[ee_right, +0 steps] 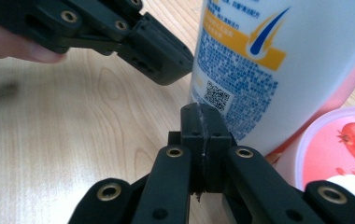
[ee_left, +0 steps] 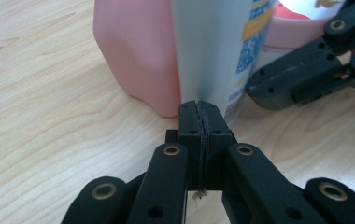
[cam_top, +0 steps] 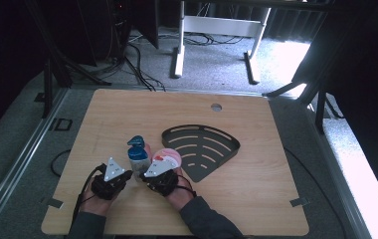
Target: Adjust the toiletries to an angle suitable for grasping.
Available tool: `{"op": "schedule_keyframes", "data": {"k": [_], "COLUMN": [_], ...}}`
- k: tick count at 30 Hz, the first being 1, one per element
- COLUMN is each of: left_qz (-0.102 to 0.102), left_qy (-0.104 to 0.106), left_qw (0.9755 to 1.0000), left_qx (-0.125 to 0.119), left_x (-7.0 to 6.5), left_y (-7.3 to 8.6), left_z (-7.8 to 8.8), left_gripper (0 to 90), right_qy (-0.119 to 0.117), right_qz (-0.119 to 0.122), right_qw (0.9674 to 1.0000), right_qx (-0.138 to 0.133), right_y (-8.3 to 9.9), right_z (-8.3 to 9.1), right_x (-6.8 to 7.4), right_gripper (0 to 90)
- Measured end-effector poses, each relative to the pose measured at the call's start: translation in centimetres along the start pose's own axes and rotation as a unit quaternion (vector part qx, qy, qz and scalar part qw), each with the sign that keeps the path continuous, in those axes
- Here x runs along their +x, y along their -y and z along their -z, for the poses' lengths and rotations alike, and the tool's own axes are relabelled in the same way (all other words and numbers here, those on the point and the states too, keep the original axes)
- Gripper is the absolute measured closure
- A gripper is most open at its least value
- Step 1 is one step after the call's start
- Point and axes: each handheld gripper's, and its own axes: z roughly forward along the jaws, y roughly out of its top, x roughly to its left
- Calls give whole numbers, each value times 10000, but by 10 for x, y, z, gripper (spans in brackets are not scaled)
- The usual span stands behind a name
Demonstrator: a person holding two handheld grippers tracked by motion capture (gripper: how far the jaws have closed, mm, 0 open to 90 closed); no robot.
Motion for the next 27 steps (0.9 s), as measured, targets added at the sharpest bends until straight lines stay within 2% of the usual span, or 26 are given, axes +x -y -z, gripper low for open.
{"op": "schedule_keyframes", "data": {"k": [10,20,24,27], "left_qz": [96,156,177,149], "left_qy": [-93,-162,-115,-58], "left_qw": [9999,9997,9998,9999], "left_qx": [4,6,27,11], "left_x": [10,16,13,8], "left_y": [-6,-11,-8,-4], "left_z": [-12,-20,-17,-8], "left_gripper": [893,891,877,873], "right_qy": [185,360,369,311], "right_qz": [-59,-315,-360,-324], "right_qw": [9998,9987,9985,9990], "right_qx": [80,163,177,48], "right_y": [-4,-8,-8,-6], "right_z": [-2,-4,-3,9], "right_x": [-5,-5,-6,-8], "right_gripper": [900,900,900,900]}}
